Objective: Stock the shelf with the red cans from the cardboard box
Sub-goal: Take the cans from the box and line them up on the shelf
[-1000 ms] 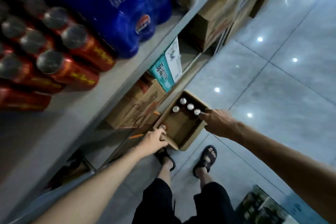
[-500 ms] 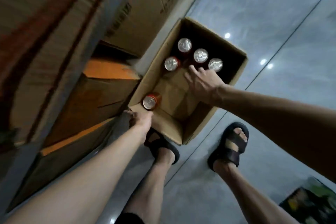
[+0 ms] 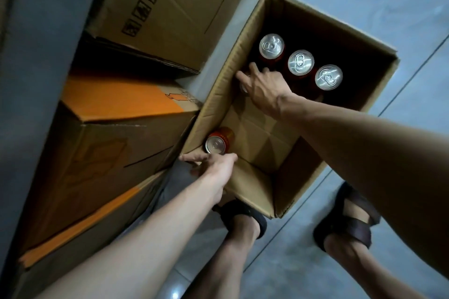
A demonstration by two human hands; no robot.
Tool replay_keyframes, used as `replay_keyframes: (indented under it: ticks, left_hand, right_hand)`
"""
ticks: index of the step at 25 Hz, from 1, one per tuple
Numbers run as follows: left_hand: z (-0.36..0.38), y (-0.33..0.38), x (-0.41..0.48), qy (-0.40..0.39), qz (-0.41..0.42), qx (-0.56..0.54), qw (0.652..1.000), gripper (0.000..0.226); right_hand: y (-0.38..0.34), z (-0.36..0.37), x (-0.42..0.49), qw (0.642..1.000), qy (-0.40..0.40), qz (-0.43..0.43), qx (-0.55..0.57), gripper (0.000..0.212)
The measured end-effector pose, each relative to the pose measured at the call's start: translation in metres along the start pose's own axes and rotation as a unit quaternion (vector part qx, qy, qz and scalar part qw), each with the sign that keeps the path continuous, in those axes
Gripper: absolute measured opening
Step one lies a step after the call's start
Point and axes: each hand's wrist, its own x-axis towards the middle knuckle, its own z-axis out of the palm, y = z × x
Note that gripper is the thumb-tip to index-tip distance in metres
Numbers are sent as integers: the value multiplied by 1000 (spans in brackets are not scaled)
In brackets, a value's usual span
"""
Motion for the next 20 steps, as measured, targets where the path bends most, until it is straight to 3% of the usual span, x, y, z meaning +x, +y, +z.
replay_keyframes:
  ticks: [3,6,10,12,15,17,20]
  left_hand:
    - [3,-1,-4,17,4,12,1000,96]
    - [-8,-4,-22,20,32,31,999,115]
    - [-40,-5,-68,20,106,140,984,102]
    - [-55,2,-116,1,165,184,969,94]
    - [-75,15,-215,-92,291,211,929,68]
    - [-98,25,-289,-112,370,240,891,53]
    - [-144,39,-396,-136,434,214,864,55]
  right_hand:
    - [4,2,-15,1000,-1,-9,30,32]
    - [10,-12,-64,997,-42,-46,34,58]
    - [15,-64,-141,977,-84,30,195,53]
    - [19,-111,-172,943,-111,81,302,47]
    - [21,-209,-216,903,-113,93,405,31]
    - [19,-286,-246,900,-94,80,418,24]
    - [13,-400,-285,912,-92,51,397,33]
